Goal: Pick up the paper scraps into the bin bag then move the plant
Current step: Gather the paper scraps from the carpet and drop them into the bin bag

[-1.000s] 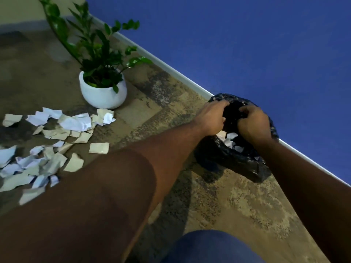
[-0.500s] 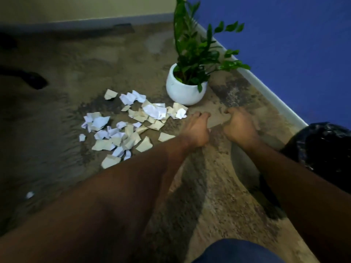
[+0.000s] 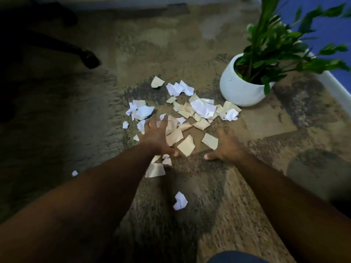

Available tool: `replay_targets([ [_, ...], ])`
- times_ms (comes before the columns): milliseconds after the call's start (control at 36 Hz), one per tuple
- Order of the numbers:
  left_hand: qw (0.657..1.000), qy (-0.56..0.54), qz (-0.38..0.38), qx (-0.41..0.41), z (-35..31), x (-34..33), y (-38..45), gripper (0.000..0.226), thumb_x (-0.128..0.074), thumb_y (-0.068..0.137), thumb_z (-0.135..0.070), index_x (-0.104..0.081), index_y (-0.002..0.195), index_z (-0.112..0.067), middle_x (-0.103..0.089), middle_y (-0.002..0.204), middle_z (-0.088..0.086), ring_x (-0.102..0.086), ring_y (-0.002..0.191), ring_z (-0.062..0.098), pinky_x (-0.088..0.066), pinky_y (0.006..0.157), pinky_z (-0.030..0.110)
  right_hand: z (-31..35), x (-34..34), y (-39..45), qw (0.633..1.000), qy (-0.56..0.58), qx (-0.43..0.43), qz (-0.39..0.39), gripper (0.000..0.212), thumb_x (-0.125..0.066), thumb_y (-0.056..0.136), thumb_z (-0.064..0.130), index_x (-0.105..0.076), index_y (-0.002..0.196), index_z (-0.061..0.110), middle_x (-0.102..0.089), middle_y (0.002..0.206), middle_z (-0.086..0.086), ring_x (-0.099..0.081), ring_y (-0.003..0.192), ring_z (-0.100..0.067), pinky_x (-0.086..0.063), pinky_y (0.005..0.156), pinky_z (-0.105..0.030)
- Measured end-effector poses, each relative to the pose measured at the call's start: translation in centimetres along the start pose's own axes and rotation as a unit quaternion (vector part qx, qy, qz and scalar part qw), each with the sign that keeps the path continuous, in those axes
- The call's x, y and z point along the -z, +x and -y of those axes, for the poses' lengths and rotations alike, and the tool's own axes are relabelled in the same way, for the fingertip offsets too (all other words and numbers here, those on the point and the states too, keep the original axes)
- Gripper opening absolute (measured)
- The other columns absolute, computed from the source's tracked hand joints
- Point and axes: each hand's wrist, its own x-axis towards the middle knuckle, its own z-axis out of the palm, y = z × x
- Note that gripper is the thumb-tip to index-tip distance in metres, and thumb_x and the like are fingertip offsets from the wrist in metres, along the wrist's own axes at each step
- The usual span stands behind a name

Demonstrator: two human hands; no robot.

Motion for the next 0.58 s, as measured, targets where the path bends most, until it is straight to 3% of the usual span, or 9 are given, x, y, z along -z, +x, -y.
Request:
replay_targets([
  [111,0.999,0.019,0.004,0.026,2.7,-0.1,0.9,0.150,-0.085,0.042,-0.071,0.012,0.152,-0.039,0.013,0.164,0.009,0.004,0.151,0.041,-0.022,0.113,0.064,0.9,-1.6,1.6,1.000,-0.002,-0.011,0.006,0.141,-0.089,0.052,0.055,0.006,0.153,0.030,-0.003,0.160,-0.021,-0.015,0.145,-0.044,-0.033,0.111,-0.056],
  [306,0.999,0.000,0.032,0.014,3.9,-0.1,3.0,0.153,-0.089,0.043,-0.063,0.016,0.151,-0.040,0.014,0.164,0.013,0.010,0.149,0.045,-0.017,0.115,0.063,4.5,-2.8,4.4,0.997,-0.064,0.036,-0.017,0.144,-0.089,0.052,0.054,0.015,0.150,0.037,-0.007,0.157,-0.023,-0.009,0.143,-0.048,-0.030,0.109,-0.062],
  [444,0.997,0.055,0.053,-0.015,2.7,-0.2,4.0,0.150,-0.089,0.044,-0.059,0.009,0.153,-0.033,-0.001,0.161,0.013,-0.004,0.146,0.051,-0.030,0.108,0.069,7.4,-3.0,5.9,0.989,-0.120,0.090,-0.016,0.148,-0.091,0.050,0.048,0.019,0.148,0.041,-0.014,0.153,-0.019,-0.013,0.141,-0.043,-0.041,0.102,-0.061],
  [583,0.996,0.079,0.034,-0.022,2.1,-0.4,4.4,0.144,-0.088,0.045,-0.059,0.003,0.153,-0.034,-0.012,0.153,0.008,-0.014,0.142,0.043,-0.041,0.102,0.062,9.2,-2.7,6.8,0.982,-0.140,0.126,0.011,0.146,-0.092,0.053,0.041,0.018,0.149,0.040,-0.007,0.156,-0.020,-0.006,0.144,-0.045,-0.032,0.109,-0.061],
])
